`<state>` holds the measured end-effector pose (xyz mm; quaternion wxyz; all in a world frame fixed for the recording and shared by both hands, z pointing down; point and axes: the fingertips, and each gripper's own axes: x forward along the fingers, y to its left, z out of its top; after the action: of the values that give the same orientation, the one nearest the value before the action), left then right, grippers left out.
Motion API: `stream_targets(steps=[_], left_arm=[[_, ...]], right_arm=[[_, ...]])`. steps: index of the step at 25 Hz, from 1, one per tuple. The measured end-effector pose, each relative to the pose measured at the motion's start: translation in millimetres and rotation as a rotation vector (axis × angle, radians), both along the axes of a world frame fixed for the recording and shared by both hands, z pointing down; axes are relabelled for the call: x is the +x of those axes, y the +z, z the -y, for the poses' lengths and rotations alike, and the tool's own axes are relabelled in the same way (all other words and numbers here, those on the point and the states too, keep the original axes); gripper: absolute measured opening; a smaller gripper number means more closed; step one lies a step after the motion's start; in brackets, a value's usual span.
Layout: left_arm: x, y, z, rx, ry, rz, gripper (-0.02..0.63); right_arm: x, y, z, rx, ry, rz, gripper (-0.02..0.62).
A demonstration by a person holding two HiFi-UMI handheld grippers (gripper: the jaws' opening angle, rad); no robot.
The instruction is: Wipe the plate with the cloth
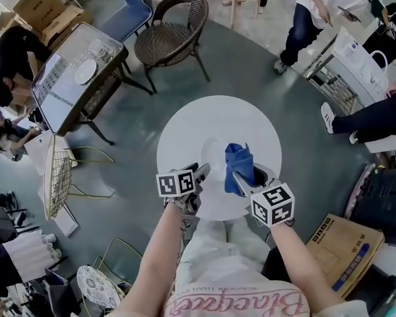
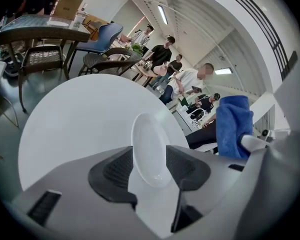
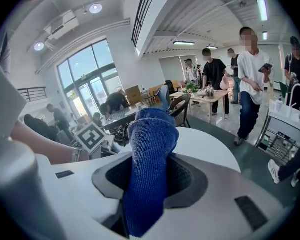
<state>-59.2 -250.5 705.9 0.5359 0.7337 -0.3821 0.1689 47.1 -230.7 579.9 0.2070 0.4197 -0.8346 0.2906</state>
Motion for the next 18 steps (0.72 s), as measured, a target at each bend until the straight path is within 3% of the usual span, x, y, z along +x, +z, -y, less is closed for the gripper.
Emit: stream_targets(steps=[5, 11, 14, 18], left_arm=[[3.1, 22.5, 5.8, -0.06, -0.02, -0.057, 0.183], [8.0, 33.6, 13.8, -0.1, -0.077, -0.181, 0.132], [15.1, 37.3, 12.3, -0.121, -0.036, -0.207, 0.038], [23.0, 35.7, 13.3, -0.119, 0.015, -0.218, 0.031]], right_arm=[[3.3, 9.8, 0.8, -0.027, 0.016, -0.007, 0.161], [6.5, 14.3, 4.0, -0.036, 0.026, -0.02, 0.161], [8.1, 16.9, 5.5, -0.038, 0.027, -0.027, 0.161], [8.1, 16.6, 8.8, -0.037, 0.028, -0.03, 0.161]])
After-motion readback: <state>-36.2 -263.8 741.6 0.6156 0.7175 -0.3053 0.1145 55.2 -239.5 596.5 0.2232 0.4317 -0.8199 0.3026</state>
